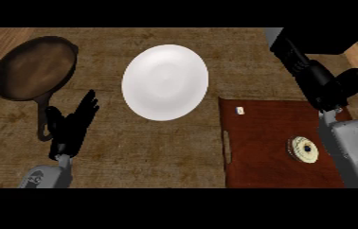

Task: Pick the cupcake from the tray and place it in the plate

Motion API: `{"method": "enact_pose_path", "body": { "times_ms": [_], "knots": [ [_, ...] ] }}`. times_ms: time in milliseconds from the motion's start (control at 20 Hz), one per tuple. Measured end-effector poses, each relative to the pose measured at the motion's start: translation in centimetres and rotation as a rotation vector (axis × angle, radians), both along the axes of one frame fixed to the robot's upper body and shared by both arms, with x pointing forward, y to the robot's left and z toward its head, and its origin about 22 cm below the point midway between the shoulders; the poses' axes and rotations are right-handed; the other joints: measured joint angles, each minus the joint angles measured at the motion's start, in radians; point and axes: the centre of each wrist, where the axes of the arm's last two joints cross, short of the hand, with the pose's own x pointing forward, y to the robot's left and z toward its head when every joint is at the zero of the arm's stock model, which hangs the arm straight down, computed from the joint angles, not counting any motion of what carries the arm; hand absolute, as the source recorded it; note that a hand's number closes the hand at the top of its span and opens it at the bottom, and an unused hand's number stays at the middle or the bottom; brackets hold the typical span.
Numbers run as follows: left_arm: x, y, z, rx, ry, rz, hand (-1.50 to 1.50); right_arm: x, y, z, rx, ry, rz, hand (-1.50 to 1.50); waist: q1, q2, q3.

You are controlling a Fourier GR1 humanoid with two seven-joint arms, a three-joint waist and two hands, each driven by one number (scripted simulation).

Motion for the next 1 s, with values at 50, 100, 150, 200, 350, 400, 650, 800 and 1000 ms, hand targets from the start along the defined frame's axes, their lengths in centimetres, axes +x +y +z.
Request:
{"method": "enact_pose_path", "body": {
  "times_ms": [50,100,150,200,350,400,650,800,1000],
  "knots": [
    [-0.2,0.2,0.0,-0.003,-0.002,0.005,0.00,-0.1,-0.5,0.4,0.000,-0.016,-0.013,1.50,-0.007,0.002,0.004],
    [-0.4,0.6,0.1,-0.003,0.000,0.014,0.00,-0.5,-1.6,0.7,0.003,-0.040,-0.045,1.50,-0.016,0.002,0.007],
    [-0.7,0.3,-0.2,-0.004,-0.003,0.021,0.00,-0.7,-3.0,1.2,0.011,-0.069,-0.089,1.50,-0.025,0.002,0.011],
    [-0.9,0.2,-0.3,-0.003,0.003,0.028,0.00,-0.8,-4.6,2.3,0.016,-0.103,-0.137,1.50,-0.035,0.002,0.014],
    [-1.7,0.3,-0.5,-0.004,0.008,0.050,0.00,-2.3,-10.0,4.6,-0.100,-0.164,-0.304,1.50,-0.072,0.001,0.015],
    [-1.9,0.3,-0.6,-0.014,0.006,0.053,0.00,-3.0,-11.8,4.7,-0.167,-0.163,-0.398,1.50,-0.084,0.001,0.016],
    [-2.7,-0.6,-0.8,-0.043,0.001,0.057,0.00,-7.2,-16.4,1.5,-0.152,-0.268,-0.757,-1.50,-0.098,-0.003,0.023],
    [-2.8,-1.1,-0.5,-0.050,0.011,0.036,0.00,-10.6,-17.3,-0.2,-0.110,-0.330,-0.815,-1.50,-0.083,-0.001,0.022],
    [-2.5,-2.2,-0.4,-0.060,0.014,0.009,0.00,-14.3,-18.1,-0.5,-0.138,-0.349,-0.817,-1.50,-0.062,0.003,0.021]
  ]
}}
